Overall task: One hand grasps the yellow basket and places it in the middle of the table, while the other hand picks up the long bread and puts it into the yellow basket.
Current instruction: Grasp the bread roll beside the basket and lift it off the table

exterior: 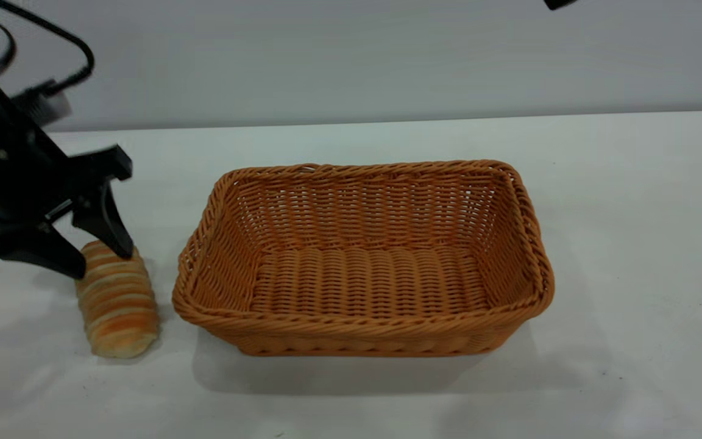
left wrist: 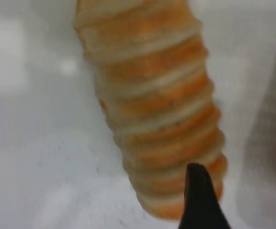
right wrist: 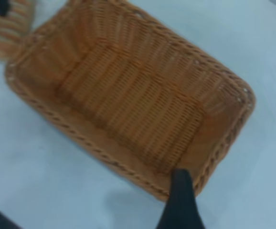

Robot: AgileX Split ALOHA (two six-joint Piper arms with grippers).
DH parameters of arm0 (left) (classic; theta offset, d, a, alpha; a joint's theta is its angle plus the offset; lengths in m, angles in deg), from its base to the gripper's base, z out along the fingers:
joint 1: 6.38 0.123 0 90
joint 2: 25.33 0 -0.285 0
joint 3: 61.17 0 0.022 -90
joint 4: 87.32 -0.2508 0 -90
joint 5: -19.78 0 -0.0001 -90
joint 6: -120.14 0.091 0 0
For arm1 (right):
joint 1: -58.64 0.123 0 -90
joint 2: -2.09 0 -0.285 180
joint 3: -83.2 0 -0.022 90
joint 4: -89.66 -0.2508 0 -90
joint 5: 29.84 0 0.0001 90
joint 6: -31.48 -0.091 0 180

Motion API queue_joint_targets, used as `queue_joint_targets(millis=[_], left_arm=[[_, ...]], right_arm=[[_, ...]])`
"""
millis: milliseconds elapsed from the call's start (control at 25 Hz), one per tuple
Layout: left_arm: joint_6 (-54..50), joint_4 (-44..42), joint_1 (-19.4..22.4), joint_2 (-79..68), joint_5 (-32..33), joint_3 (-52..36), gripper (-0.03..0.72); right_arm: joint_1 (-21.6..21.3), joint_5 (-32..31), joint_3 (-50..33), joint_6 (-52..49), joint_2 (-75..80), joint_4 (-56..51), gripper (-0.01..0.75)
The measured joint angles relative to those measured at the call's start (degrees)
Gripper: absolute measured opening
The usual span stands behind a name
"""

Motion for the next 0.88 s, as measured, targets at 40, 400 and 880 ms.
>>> queue_joint_targets(millis=[40, 400, 880], left_arm=[[0.0, 0.0, 0.0, -1.2, -0.4, 0.4, 0.513], [0.2, 0.0, 0.0, -8.8, -1.3, 4.5, 0.511], [1.1, 0.3, 0.0, -12.8, -4.1, 5.5, 0.187]], right_arm=[[0.6, -0.3, 0.0, 0.0, -0.5, -0.1, 0.571], [2.7, -2.2, 0.0, 0.0, -1.3, -0.9, 0.570], [2.7, -2.3, 0.0, 0.0, -1.4, -1.1, 0.570]])
